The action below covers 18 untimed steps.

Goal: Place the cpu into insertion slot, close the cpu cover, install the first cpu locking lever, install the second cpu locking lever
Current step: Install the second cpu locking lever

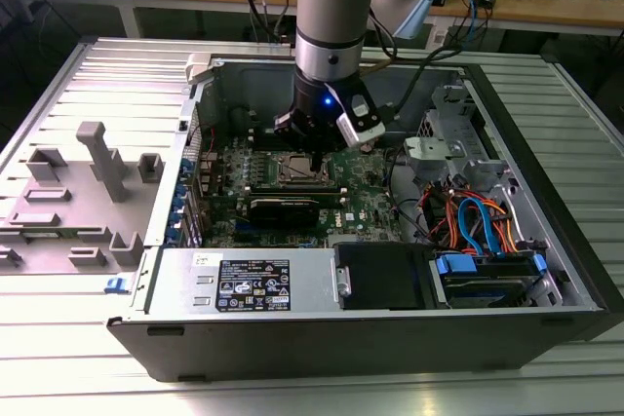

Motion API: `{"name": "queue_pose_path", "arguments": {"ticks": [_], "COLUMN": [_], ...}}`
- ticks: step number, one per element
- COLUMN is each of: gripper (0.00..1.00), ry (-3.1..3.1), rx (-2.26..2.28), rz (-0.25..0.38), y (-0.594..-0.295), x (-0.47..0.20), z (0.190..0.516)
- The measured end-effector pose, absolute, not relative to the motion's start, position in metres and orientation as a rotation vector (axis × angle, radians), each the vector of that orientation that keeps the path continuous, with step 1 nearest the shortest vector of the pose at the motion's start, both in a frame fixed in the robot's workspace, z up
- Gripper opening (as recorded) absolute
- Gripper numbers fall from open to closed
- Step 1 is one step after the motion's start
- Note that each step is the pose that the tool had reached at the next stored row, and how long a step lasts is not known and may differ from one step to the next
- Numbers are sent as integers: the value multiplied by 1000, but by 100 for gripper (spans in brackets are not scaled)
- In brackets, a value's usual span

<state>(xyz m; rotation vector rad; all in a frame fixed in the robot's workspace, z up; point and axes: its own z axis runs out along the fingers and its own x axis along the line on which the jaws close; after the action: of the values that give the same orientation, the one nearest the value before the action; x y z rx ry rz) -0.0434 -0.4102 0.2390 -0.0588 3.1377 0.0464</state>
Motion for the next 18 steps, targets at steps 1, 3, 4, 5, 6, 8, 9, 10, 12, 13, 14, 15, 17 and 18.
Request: {"name": "queue_pose_path", "arguments": {"ticks": [1, 3, 4, 5, 6, 8, 9, 10, 12, 13, 14, 15, 17, 18], "gripper": [11, 11, 11, 11, 11, 11, 11, 11, 11, 11, 11, 11, 11, 11], "ry": [3138, 3138, 3138, 3138, 3138, 3138, 3138, 3138, 3138, 3138, 3138, 3138, 3138, 3138], "rx": [-59, -59, -59, -59, -59, -59, -59, -59, -59, -59, -59, -59, -59, -59], "rz": [46, 47, 47, 47, 47, 47, 47, 47, 47, 47, 47, 47, 47, 47], "y": [-410, -410, -410, -411, -411, -412, -413, -413, -414, -414, -414, -414, -415, -415], "x": [-44, -45, -46, -46, -46, -46, -46, -46, -46, -46, -46, -46, -46, -46], "z": [240, 240, 240, 241, 241, 241, 241, 241, 241, 241, 241, 241, 241, 241]}}
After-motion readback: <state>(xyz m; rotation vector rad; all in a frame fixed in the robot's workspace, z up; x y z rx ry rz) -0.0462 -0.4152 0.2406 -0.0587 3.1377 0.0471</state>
